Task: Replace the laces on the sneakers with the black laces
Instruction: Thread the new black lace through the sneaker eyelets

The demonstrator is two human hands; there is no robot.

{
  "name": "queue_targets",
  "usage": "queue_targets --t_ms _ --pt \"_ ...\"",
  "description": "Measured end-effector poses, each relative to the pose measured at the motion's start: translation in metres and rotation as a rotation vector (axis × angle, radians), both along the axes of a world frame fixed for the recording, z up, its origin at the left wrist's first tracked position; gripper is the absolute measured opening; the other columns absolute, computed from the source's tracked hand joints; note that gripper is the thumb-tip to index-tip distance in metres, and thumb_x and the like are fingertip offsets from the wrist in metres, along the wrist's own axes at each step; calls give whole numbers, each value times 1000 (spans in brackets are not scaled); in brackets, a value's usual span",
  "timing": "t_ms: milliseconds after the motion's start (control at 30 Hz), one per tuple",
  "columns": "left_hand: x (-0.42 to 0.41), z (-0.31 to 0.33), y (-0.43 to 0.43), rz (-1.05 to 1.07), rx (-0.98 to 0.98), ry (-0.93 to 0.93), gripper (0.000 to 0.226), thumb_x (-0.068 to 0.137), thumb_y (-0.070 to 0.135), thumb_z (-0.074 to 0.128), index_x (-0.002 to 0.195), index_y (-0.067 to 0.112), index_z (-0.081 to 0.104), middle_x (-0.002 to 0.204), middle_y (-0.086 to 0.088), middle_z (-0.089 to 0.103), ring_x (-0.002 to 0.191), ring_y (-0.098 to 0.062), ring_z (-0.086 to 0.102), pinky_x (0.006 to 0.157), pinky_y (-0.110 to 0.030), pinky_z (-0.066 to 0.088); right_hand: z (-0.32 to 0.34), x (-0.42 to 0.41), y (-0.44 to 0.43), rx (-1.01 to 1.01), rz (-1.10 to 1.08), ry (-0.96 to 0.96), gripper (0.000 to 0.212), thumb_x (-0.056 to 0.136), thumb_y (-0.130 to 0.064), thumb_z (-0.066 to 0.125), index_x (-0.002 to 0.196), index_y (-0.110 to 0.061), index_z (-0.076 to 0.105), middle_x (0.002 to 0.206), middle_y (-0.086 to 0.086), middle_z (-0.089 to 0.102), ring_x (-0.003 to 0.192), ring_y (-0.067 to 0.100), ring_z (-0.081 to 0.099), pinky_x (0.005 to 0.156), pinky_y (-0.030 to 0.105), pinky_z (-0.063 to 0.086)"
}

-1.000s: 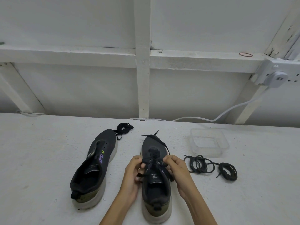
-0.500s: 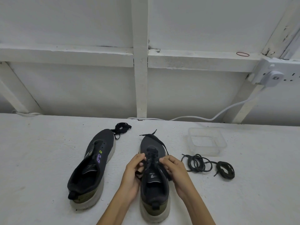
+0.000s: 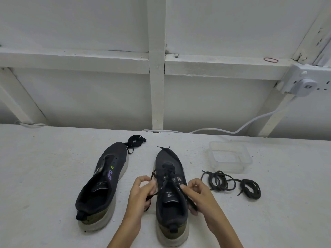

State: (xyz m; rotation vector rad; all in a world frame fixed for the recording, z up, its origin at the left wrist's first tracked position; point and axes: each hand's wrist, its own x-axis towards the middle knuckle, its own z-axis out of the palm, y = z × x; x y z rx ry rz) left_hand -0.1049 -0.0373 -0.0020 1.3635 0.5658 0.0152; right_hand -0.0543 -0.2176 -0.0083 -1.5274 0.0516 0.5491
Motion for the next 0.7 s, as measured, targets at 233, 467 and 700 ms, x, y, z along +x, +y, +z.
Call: queue_targets --t_ms 233,467,700 --pt "-4 13 -2 -137 98 -41 13 93 11 61 99 10 71 60 1 61 52 -1 54 45 -8 37 12 2 8 -42 46 -144 9 91 -19 68 89 -11 72 62 8 45 45 9 30 41 17 23" --pt "9 16 -5 -166 183 -58 13 93 14 61 88 4 68 47 9 42 43 0 38 45 -10 33 14 13 18 -239 92 -299 11 87 -13 68 77 -17 72 54 -10 53 49 3 44 49 12 33" --pt "6 2 -13 -5 -228 4 25 92 19 49 69 16 43 53 9 28 46 -6 25 49 -23 21 1 4 19 -22 -31 -67 13 94 -9 50 81 -12 52 59 -3 39 48 8 30 45 18 25"
